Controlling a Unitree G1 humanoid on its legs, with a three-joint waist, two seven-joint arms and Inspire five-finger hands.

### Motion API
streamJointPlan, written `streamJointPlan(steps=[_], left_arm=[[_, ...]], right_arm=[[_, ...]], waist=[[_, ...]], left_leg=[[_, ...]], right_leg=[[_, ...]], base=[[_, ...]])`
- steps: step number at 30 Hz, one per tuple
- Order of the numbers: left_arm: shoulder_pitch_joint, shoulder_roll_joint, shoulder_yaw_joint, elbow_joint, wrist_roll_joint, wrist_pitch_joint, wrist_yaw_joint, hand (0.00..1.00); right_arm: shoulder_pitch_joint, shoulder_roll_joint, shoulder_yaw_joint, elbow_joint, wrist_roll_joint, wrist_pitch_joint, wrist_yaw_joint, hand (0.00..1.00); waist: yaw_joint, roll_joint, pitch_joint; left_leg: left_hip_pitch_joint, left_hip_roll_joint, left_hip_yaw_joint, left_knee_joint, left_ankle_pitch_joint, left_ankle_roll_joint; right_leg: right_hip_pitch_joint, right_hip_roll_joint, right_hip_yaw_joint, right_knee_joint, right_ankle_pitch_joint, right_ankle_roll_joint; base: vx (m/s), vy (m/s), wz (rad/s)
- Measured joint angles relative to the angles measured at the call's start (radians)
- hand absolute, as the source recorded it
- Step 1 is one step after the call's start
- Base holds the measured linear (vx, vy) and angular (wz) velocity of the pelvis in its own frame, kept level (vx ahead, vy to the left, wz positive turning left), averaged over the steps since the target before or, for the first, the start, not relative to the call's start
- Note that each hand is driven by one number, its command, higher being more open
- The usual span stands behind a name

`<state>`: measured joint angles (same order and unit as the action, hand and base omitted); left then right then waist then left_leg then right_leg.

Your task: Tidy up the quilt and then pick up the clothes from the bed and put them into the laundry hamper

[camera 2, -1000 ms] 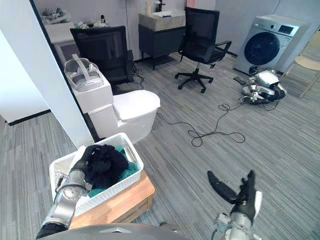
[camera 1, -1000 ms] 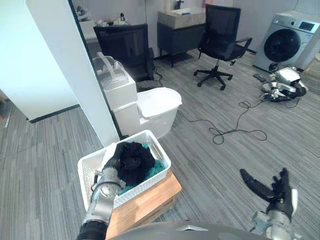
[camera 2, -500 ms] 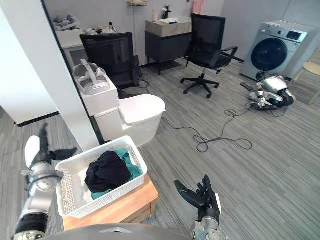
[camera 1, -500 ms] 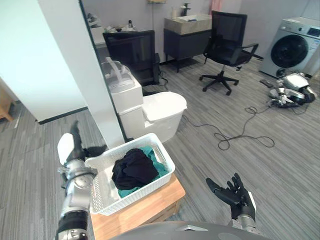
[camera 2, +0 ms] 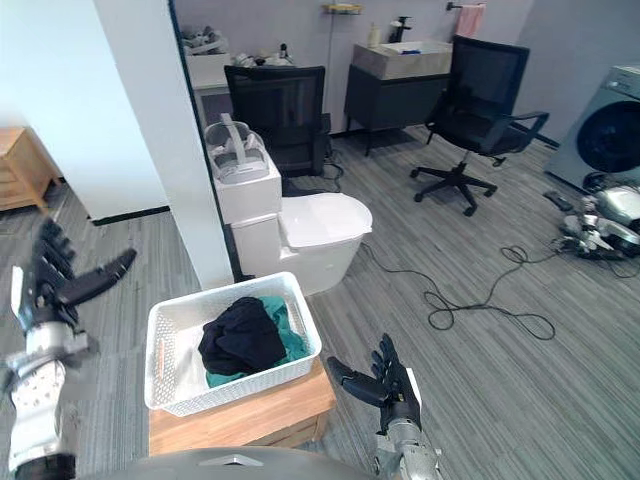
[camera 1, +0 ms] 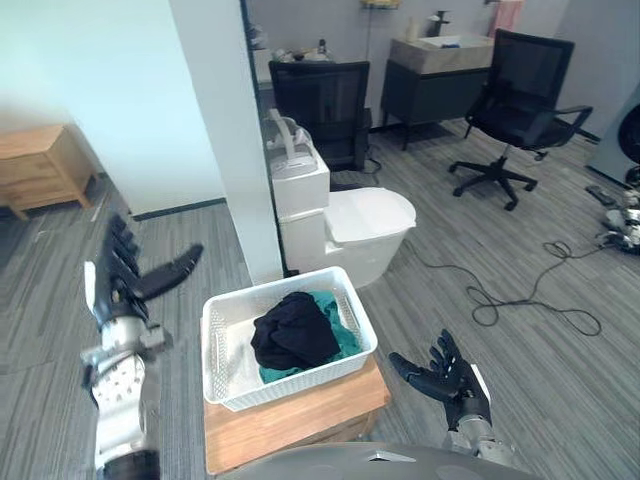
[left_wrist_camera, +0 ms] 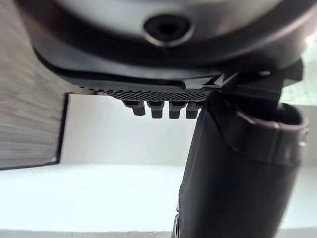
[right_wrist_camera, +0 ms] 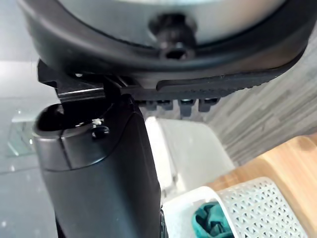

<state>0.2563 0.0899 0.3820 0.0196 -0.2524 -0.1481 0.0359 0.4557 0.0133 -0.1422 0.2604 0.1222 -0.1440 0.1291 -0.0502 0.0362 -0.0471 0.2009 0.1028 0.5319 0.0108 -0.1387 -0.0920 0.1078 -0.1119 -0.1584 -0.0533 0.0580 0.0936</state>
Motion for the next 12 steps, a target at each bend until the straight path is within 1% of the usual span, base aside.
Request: streamJointPlan(steps=[1,2,3,4,5,6,8,9,10,12], left_arm=[[0.027,-0.021,-0.007,0.002,-0.020,0.005,-0.002,1.00],[0.067,-0.059,-0.016,0.014,-0.032,0.024,0.000,1.00],[0.101,-0.089,-0.020,0.041,-0.033,0.040,0.010,1.00],[0.114,-0.099,-0.020,0.065,-0.033,0.044,0.017,1.00],[0.134,-0.112,-0.018,0.126,-0.033,0.051,0.032,1.00],[0.140,-0.114,-0.017,0.165,-0.033,0.052,0.041,1.00],[0.145,-0.114,-0.011,0.335,-0.036,0.065,0.071,1.00],[0.148,-0.114,-0.009,0.371,-0.049,0.065,0.071,1.00],[0.158,-0.116,-0.002,0.447,-0.057,0.064,0.071,1.00],[0.174,-0.119,0.004,0.507,-0.057,0.061,0.070,1.00]], right_arm=[[-0.012,0.000,0.002,0.016,-0.001,0.000,-0.005,1.00],[-0.033,0.001,0.007,0.057,-0.001,0.001,-0.014,1.00],[-0.059,0.001,0.008,0.111,-0.001,0.002,-0.025,1.00],[-0.071,0.002,0.009,0.139,-0.001,0.002,-0.033,1.00],[-0.089,0.004,0.019,0.193,-0.005,0.002,-0.053,1.00],[-0.097,0.004,0.023,0.218,-0.019,0.002,-0.063,1.00],[-0.128,0.004,0.029,0.321,-0.040,0.002,-0.090,1.00],[-0.133,0.005,0.029,0.345,-0.040,0.003,-0.097,1.00],[-0.145,0.005,0.028,0.396,-0.039,0.004,-0.107,1.00],[-0.163,0.005,0.020,0.440,-0.039,0.004,-0.120,1.00]], waist=[[0.004,-0.002,0.002],[0.020,-0.007,0.008],[0.029,-0.017,0.011],[0.031,-0.020,0.013],[0.043,-0.025,0.013],[0.052,-0.028,0.014],[0.072,-0.029,0.017],[0.076,-0.031,0.018],[0.079,-0.033,0.020],[0.079,-0.035,0.022]], left_leg=[[-0.002,-0.001,-0.006,-0.001,0.002,0.001],[-0.001,-0.006,-0.016,-0.007,0.007,0.003],[0.000,-0.011,-0.030,-0.017,0.014,0.007],[0.000,-0.011,-0.039,-0.021,0.016,0.008],[0.000,-0.014,-0.049,-0.030,0.020,0.007],[0.001,-0.017,-0.050,-0.033,0.026,0.009],[0.003,-0.023,-0.070,-0.051,0.046,0.011],[0.003,-0.023,-0.076,-0.055,0.049,0.011],[0.004,-0.023,-0.089,-0.065,0.056,0.010],[0.013,-0.025,-0.093,-0.083,0.066,0.010]], right_leg=[[0.001,-0.002,-0.004,0.000,-0.002,0.000],[0.006,-0.006,-0.009,0.000,-0.009,0.001],[0.011,-0.010,-0.019,0.000,-0.015,0.006],[0.015,-0.011,-0.030,0.000,-0.017,0.007],[0.018,-0.012,-0.039,0.001,-0.026,0.003],[0.018,-0.014,-0.045,0.001,-0.029,0.005],[0.017,-0.019,-0.064,0.013,-0.046,0.006],[0.017,-0.019,-0.070,0.019,-0.051,0.006],[0.017,-0.020,-0.087,0.029,-0.059,0.004],[0.017,-0.019,-0.093,0.034,-0.065,0.004]], base=[[-0.06,-0.034,0.20],[-0.07,-0.033,0.28],[-0.08,-0.042,0.32],[-0.09,-0.046,0.34],[-0.06,-0.042,0.23],[-0.06,-0.042,0.22],[-0.05,-0.037,0.24],[-0.04,-0.030,0.32],[-0.03,-0.023,0.24],[-0.02,-0.024,0.12]])
